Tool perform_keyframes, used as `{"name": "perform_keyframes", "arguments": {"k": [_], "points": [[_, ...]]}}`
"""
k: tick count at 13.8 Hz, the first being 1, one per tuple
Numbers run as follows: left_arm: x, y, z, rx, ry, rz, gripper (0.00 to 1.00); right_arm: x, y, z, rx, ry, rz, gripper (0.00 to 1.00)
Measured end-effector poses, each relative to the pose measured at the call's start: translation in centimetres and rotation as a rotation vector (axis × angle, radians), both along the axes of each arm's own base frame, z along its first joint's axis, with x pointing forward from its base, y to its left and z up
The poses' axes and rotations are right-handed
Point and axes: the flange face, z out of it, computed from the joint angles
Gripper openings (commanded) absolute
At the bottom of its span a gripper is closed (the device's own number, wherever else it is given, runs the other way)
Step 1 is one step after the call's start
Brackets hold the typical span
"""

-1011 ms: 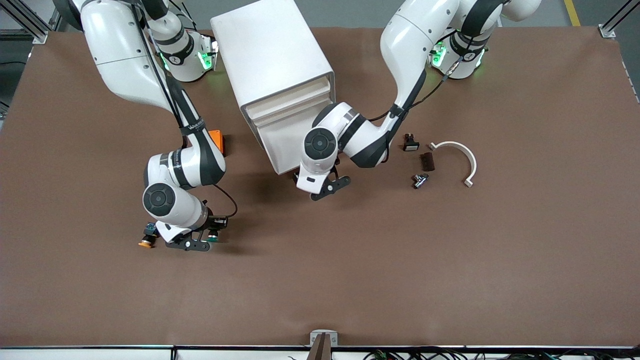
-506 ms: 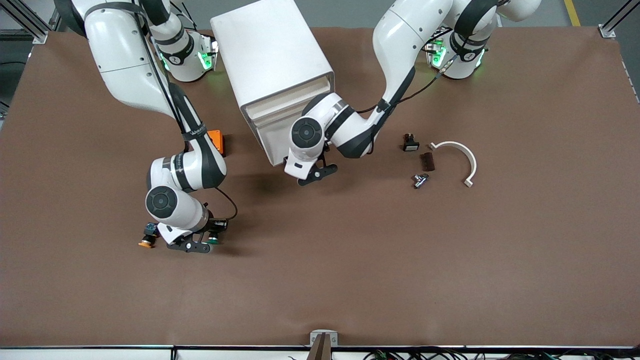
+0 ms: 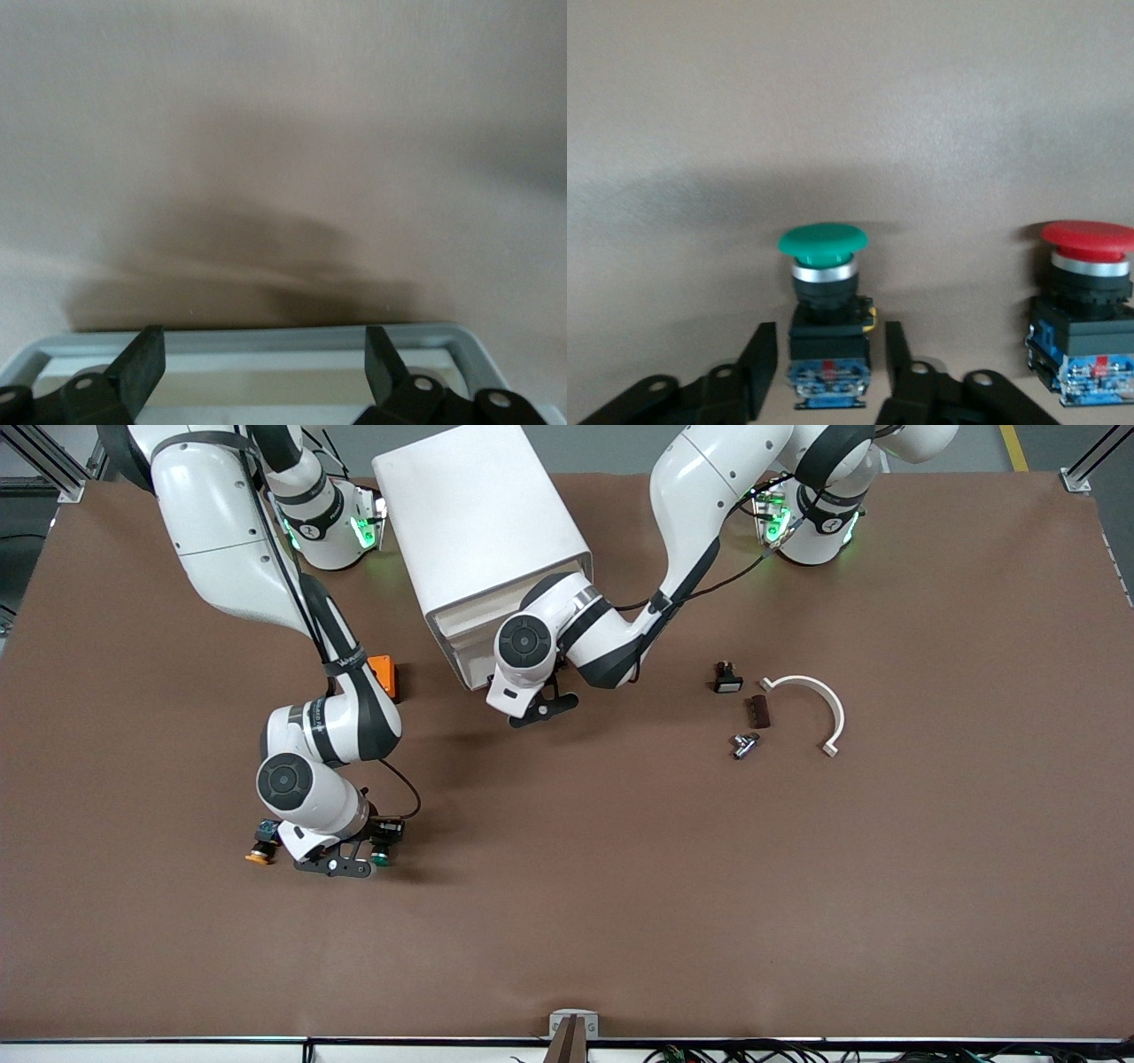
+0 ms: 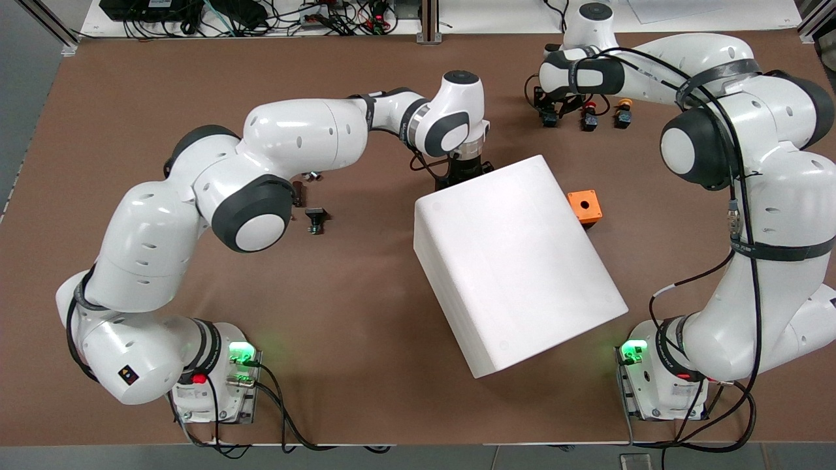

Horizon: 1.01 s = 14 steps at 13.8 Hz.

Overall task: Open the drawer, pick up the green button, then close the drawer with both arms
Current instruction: 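Place the green button beside the red button while the left gripper pushes drawer, then release the green button and withdraw both grippers from the cabinet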

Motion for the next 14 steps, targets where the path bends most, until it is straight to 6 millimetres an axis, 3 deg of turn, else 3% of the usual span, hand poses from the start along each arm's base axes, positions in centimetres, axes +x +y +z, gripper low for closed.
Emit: {"name": "perform_keyframes", "arguments": {"k": [5,7,11,14], "points": [[-1.4,-0.3,-0.6,-0.027,0.086,0.043,0.99,1.1,-1.0,1.8,-0.005,0.020,-0.002,1.00],[-1.7,-0.4,-0.8,-0.043,0.126,0.072,0.99,1.5,-1.8,3.7,-0.013,0.082,0.015,1.00],[-1.8,-0.5,-0.9,-0.059,0.160,0.100,0.99,1.4,-6.5,11.4,-0.021,0.177,0.046,1.00],[-1.4,-0.3,-0.8,-0.065,0.155,0.108,0.99,-0.4,-9.5,18.4,-0.082,0.222,0.054,1.00]]}}
